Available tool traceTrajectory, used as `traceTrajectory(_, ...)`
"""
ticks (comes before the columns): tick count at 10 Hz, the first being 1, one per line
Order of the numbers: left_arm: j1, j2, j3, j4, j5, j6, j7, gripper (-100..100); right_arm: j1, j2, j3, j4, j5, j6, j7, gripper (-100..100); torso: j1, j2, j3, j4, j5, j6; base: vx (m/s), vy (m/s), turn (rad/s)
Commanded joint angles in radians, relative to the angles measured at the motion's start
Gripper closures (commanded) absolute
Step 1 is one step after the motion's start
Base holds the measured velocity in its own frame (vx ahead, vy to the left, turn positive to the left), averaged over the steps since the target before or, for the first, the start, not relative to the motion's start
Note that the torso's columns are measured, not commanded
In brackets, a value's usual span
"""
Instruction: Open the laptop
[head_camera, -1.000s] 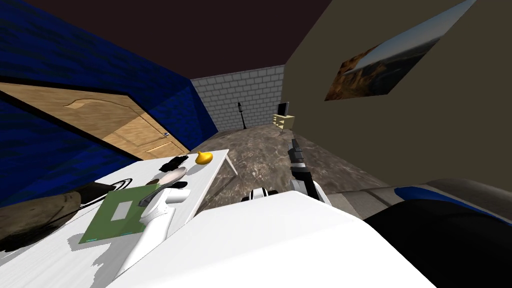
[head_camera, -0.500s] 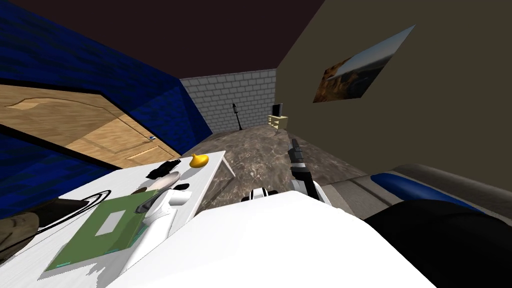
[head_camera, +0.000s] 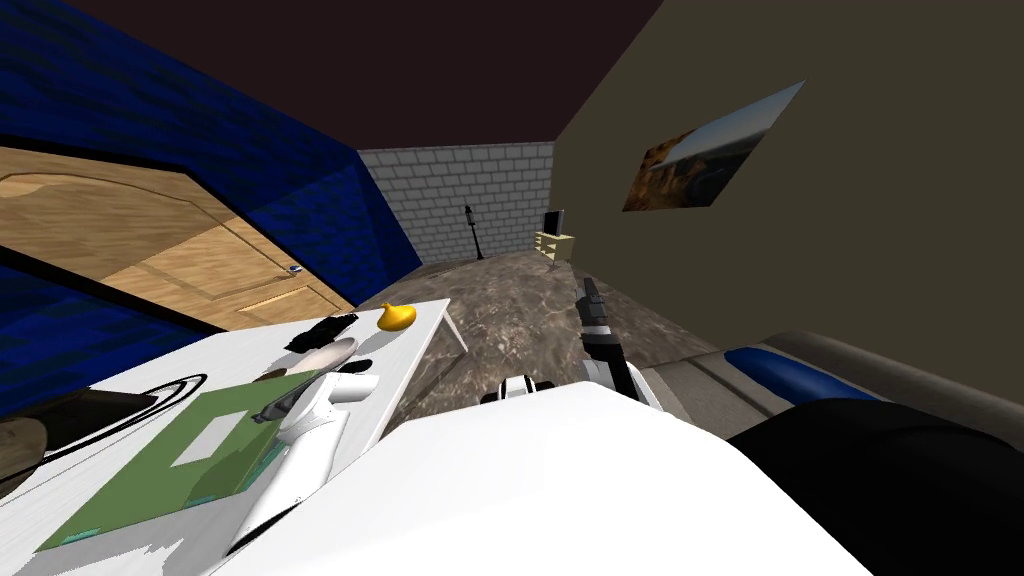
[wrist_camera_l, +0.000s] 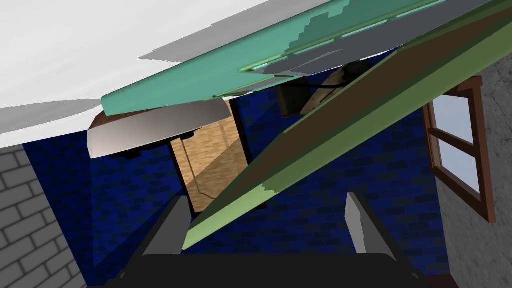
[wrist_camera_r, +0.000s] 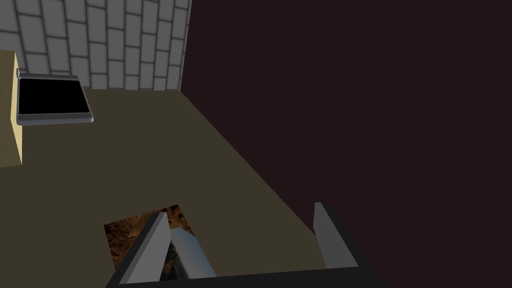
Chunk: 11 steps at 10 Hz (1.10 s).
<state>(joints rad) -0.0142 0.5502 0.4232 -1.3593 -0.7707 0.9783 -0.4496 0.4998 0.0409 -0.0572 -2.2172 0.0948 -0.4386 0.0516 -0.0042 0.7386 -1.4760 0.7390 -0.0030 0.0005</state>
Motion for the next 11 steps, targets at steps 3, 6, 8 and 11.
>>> traceTrajectory(3,-0.045,0.042,0.022,-0.035,0.051,0.047,-0.096,-100,0.0,0.0,0.0,0.0,0.0,0.0,0.0,0,0.002,0.001,0.001,0.0,0.001,-0.001,-0.039,-0.022,-0.027)
traceTrajectory(6,-0.054,0.05,0.024,-0.025,0.057,0.047,-0.103,0,0.0,0.0,0.0,0.0,0.0,0.0,0.0,0,0.004,-0.001,0.0,-0.001,0.002,-0.001,-0.016,-0.008,-0.01)
traceTrajectory(8,-0.053,0.048,0.023,-0.024,0.057,0.047,-0.103,0,0.0,0.0,0.0,0.0,0.0,0.0,0.0,0,0.004,-0.001,0.0,-0.001,0.002,0.0,0.0,0.0,0.0)
traceTrajectory(11,-0.052,0.046,0.023,-0.022,0.058,0.048,-0.103,0,0.0,0.0,0.0,0.0,0.0,0.0,0.0,0,0.002,0.0,0.0,0.0,0.001,0.0,0.0,0.0,0.0)
